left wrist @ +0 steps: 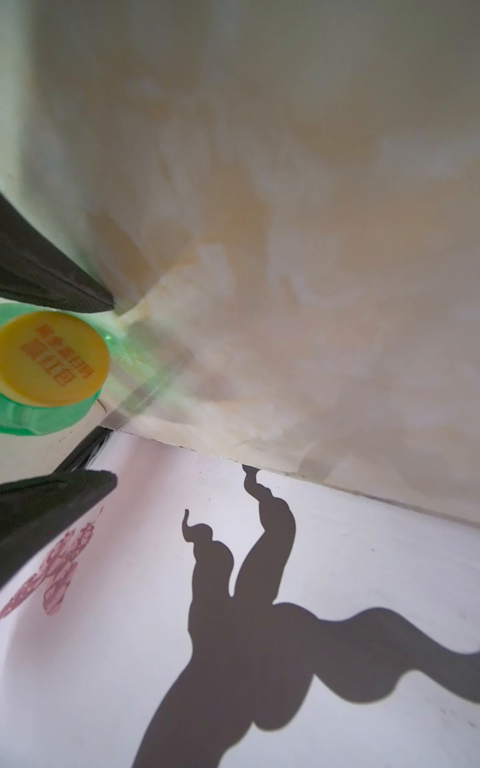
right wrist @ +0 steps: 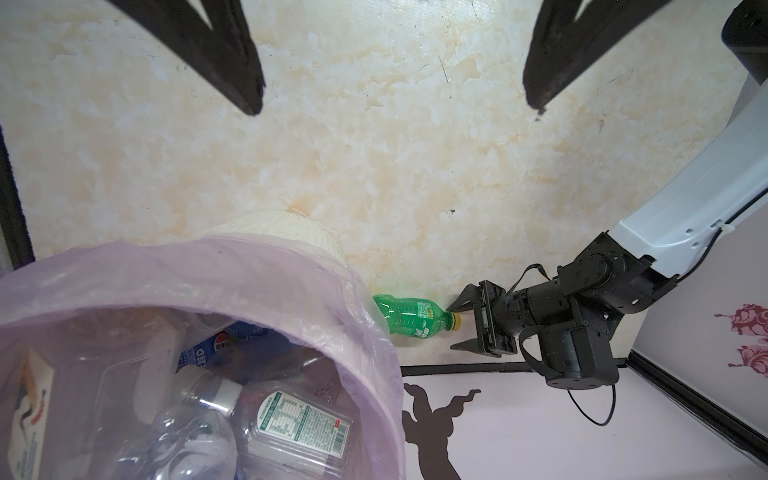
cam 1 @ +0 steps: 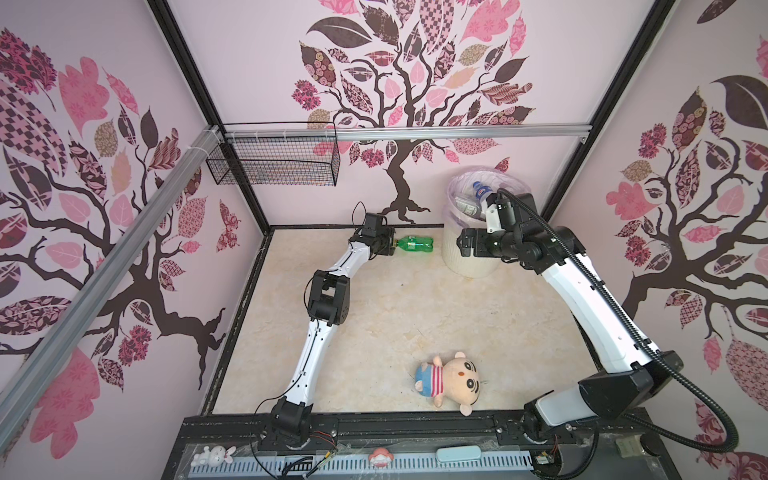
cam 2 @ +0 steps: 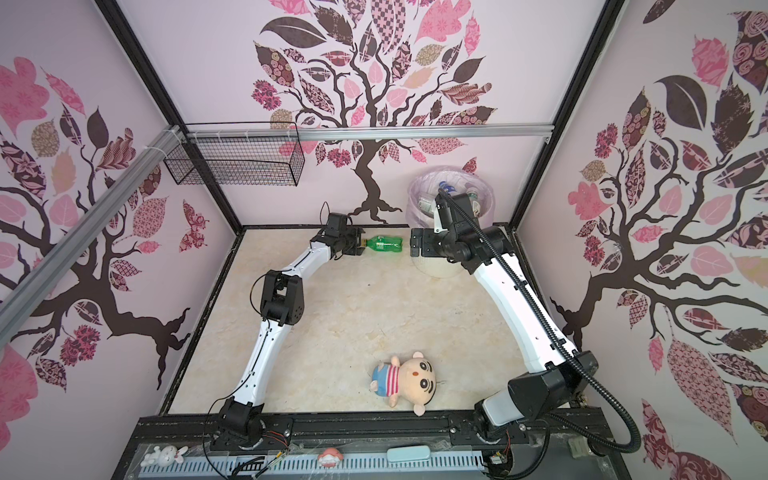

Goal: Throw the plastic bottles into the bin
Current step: 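Lower the left gripper onto the green soda bottle's yellow cap and grasp it, then lift the green soda bottle with the left gripper while the right gripper grasps its body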

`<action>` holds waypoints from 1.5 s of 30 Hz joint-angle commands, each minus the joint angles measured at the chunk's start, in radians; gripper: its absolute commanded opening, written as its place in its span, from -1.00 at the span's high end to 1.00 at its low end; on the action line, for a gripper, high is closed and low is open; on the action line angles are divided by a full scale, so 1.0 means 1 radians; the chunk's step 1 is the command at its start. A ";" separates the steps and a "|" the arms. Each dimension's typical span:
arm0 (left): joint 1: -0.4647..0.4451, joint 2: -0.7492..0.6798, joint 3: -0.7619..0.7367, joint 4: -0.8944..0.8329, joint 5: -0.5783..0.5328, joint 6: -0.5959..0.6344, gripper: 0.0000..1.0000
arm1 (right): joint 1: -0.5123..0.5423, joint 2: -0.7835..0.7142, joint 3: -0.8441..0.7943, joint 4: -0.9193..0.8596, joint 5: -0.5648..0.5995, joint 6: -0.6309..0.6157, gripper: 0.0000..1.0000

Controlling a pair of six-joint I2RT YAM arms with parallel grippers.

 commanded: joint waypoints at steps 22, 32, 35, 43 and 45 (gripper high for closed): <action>-0.006 -0.046 -0.099 -0.030 0.112 0.144 0.58 | 0.007 -0.022 0.021 0.010 0.028 0.001 -0.99; -0.002 -0.282 -0.248 -0.119 0.189 0.368 0.63 | 0.009 -0.083 -0.069 0.044 -0.041 0.009 -0.99; -0.004 -0.379 -0.307 -0.175 0.191 0.455 0.63 | 0.008 -0.106 -0.095 0.053 -0.065 0.014 -0.99; -0.024 -0.627 -0.425 -0.394 0.183 0.707 0.65 | 0.007 -0.156 -0.172 0.074 -0.120 0.007 -0.99; -0.026 -0.695 -0.475 -0.423 0.194 0.738 0.68 | 0.009 -0.163 -0.189 0.086 -0.132 0.006 -0.99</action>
